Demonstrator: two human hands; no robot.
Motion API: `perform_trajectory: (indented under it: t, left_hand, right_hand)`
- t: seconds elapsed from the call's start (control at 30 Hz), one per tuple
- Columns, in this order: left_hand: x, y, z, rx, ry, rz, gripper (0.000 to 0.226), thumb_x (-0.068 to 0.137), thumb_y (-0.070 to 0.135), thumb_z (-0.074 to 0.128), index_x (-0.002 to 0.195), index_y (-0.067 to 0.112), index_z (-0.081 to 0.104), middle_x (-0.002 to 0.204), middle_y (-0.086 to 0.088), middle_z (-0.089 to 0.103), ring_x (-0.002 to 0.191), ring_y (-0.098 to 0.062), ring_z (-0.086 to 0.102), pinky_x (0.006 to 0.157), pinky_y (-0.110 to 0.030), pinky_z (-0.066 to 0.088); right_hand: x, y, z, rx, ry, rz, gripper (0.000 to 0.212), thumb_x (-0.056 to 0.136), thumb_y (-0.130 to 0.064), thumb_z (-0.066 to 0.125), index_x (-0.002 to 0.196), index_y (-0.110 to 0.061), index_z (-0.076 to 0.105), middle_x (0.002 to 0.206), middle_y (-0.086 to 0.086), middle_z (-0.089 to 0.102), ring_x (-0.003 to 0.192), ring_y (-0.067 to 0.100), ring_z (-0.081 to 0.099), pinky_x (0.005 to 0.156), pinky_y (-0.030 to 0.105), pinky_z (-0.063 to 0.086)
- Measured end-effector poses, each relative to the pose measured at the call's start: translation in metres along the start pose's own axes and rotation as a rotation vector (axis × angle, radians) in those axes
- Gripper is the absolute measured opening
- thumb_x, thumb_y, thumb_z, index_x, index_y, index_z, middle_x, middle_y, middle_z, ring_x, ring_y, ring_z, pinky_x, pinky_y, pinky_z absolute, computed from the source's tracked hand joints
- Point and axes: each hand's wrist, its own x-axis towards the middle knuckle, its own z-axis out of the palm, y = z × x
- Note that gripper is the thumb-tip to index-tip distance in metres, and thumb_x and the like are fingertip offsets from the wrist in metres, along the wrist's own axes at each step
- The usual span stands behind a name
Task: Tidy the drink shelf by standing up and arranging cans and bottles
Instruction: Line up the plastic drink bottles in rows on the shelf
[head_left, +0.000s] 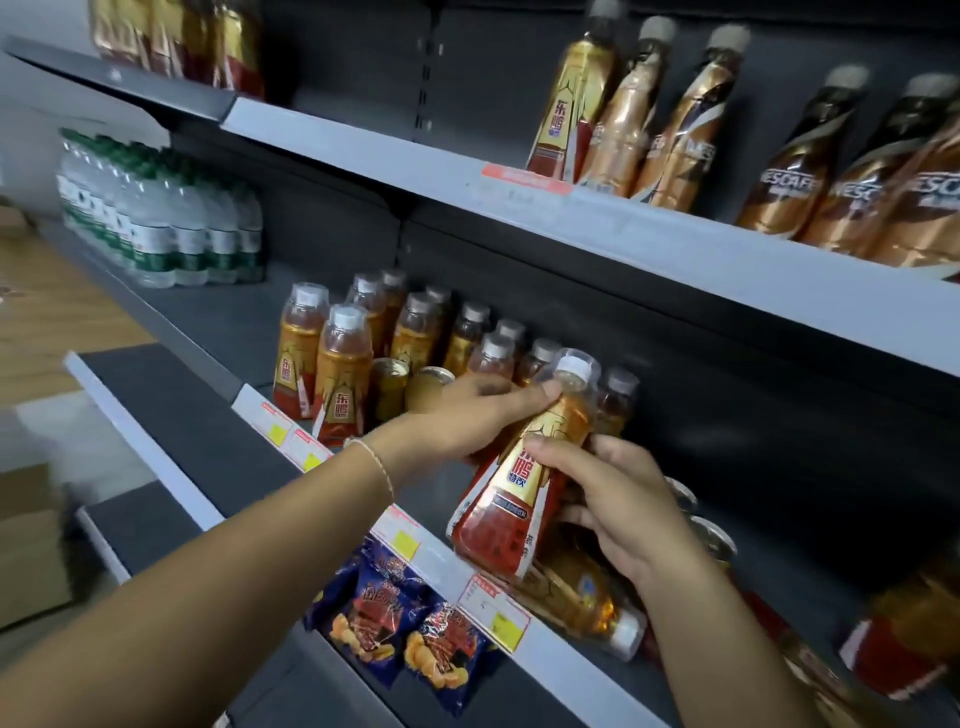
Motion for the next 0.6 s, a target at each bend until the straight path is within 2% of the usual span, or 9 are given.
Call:
perform_trajectory:
  t: [0.07,0.17,0.2,0.27,0.37,0.5,0.6]
  left_hand:
    - [0.008,-0.006,-0.011,-0.023,0.056,0.003,0.052,0.084,0.062,0.063,0.104,0.014,0.072,0.098,-0.006,0.075,0.092,-0.022,0.072,0.089,-0.038,0.056]
    - [0.021,-0.017,-0.028,-0.088,0.171,-0.005,0.031,0.097,0.041,0.055,0.095,0.015,0.072,0.084,0.001,0.076,0.072,-0.008,0.072,0.062,-0.02,0.055]
    - [0.024,-0.022,-0.033,-0.088,0.194,-0.013,0.027,0.099,0.034,0.055,0.096,0.013,0.072,0.086,-0.001,0.076,0.068,-0.009,0.071,0.056,-0.018,0.055]
    - [0.034,-0.033,-0.041,-0.065,0.211,-0.027,0.022,0.099,0.02,0.053,0.099,0.006,0.07,0.094,-0.01,0.074,0.071,-0.016,0.069,0.058,-0.021,0.053]
    - [0.05,-0.053,-0.049,-0.023,0.217,-0.034,0.02,0.098,0.01,0.052,0.098,-0.001,0.068,0.092,-0.013,0.065,0.072,-0.017,0.06,0.051,-0.019,0.048]
    - [0.073,-0.079,-0.056,0.1,0.141,-0.023,0.017,0.096,0.015,0.055,0.097,0.003,0.067,0.093,-0.009,0.066,0.081,-0.016,0.058,0.07,-0.026,0.047]
    - [0.086,-0.096,-0.059,0.22,0.037,0.052,0.013,0.096,0.015,0.056,0.095,0.008,0.066,0.092,-0.004,0.066,0.085,-0.013,0.058,0.072,-0.016,0.045]
  right_hand:
    - [0.016,0.0,0.005,0.004,0.003,-0.007,0.042,0.074,-0.031,0.086,0.109,-0.013,0.071,0.095,0.005,0.079,0.087,0.02,0.077,0.074,0.035,0.058]
    - [0.038,0.002,0.014,0.057,0.024,-0.044,0.039,0.076,-0.023,0.087,0.109,-0.012,0.069,0.093,0.005,0.079,0.086,0.02,0.077,0.07,0.031,0.062]
    - [0.045,0.004,0.018,0.072,0.043,-0.061,0.038,0.076,-0.021,0.087,0.108,-0.013,0.069,0.093,0.004,0.079,0.086,0.02,0.077,0.071,0.032,0.062]
    - [0.06,0.009,0.023,0.061,0.098,-0.095,0.04,0.074,-0.019,0.089,0.108,-0.017,0.067,0.092,0.0,0.079,0.085,0.018,0.077,0.071,0.033,0.063]
    - [0.084,0.022,0.029,-0.041,0.234,-0.126,0.045,0.07,-0.022,0.092,0.105,-0.03,0.064,0.093,-0.009,0.078,0.083,0.011,0.076,0.068,0.032,0.063]
    - [0.112,0.043,0.033,-0.201,0.406,-0.082,0.052,0.061,-0.031,0.092,0.098,-0.043,0.056,0.101,-0.008,0.074,0.091,0.014,0.074,0.08,0.044,0.063]
    - [0.123,0.055,0.039,-0.311,0.52,-0.058,0.055,0.058,-0.032,0.091,0.089,-0.054,0.051,0.101,-0.01,0.071,0.095,0.014,0.071,0.086,0.047,0.06]
